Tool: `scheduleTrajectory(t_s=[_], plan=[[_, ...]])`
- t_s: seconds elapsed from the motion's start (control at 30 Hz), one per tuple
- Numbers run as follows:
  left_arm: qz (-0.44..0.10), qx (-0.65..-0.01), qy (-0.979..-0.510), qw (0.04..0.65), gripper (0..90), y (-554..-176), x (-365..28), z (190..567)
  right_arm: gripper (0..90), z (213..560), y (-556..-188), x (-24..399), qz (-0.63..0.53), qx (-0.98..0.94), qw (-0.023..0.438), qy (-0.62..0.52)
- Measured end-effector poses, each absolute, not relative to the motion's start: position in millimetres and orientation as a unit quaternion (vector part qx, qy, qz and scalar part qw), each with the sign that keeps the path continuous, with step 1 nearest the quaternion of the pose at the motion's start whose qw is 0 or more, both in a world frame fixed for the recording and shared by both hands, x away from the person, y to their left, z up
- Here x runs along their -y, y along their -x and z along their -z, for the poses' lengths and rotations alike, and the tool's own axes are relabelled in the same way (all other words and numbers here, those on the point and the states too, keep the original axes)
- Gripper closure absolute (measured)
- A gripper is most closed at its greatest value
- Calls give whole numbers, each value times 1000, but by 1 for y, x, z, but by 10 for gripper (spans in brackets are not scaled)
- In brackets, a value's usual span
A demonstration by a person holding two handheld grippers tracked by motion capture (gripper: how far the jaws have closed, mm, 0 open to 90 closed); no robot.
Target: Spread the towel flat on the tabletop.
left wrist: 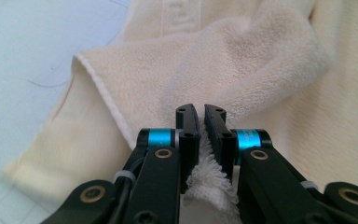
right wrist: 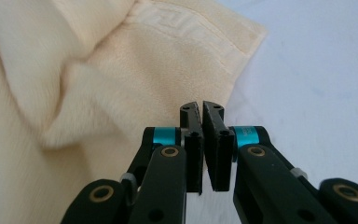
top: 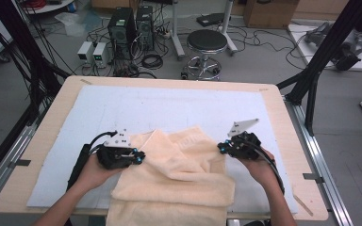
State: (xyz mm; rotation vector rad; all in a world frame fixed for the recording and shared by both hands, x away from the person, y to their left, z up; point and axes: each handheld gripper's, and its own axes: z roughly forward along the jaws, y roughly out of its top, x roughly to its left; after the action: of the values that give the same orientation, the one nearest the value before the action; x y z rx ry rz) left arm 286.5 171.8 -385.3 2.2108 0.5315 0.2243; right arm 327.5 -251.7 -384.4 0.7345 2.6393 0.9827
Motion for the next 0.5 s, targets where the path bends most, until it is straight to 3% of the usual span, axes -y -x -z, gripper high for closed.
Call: scheduleTrajectory(t_s=[0.27, 0.5], plan=[[-72, -234, -881, 405, 841, -238, -212, 396, 856, 405, -294, 267, -340, -901, 87, -257], [-58, -230, -882, 407, 775, -223, -223, 389, 713, 381, -303, 255, -370, -893, 99, -239]])
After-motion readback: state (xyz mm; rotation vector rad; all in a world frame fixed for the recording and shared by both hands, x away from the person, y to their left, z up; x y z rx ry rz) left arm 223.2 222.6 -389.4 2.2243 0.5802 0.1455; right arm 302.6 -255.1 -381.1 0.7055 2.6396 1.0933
